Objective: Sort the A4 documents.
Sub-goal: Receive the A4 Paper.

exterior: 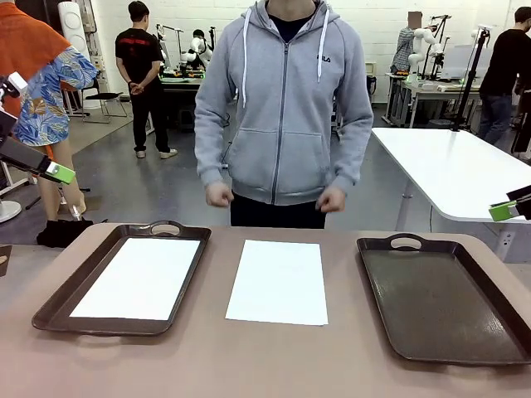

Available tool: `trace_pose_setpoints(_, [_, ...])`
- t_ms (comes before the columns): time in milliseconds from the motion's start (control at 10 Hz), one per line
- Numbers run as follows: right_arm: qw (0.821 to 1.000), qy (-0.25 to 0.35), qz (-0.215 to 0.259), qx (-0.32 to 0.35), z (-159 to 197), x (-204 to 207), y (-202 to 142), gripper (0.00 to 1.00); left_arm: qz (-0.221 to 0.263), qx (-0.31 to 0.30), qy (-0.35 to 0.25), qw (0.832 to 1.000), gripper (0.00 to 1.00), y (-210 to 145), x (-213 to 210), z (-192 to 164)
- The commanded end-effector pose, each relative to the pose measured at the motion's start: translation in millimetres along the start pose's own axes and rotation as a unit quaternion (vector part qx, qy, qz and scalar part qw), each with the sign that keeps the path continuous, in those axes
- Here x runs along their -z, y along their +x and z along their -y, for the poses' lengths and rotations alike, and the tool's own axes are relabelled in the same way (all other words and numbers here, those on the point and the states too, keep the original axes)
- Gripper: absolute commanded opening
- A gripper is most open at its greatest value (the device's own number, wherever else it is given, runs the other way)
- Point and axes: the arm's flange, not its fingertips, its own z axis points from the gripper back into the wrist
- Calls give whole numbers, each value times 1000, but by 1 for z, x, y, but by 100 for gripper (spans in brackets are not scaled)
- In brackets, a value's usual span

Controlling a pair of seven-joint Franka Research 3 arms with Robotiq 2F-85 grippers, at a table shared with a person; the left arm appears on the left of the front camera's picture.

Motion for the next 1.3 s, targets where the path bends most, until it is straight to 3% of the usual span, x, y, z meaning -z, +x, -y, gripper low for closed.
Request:
trace_pose_setpoints(0, [1000, 10, 5, -1, 1, 2, -1, 100, -4, 4, -1, 1000, 100, -1, -1, -1])
trace_pose_setpoints(1200, [1000, 10, 5, -1, 1, 2, -1, 100, -4, 4, -1, 1000, 100, -1, -1, -1])
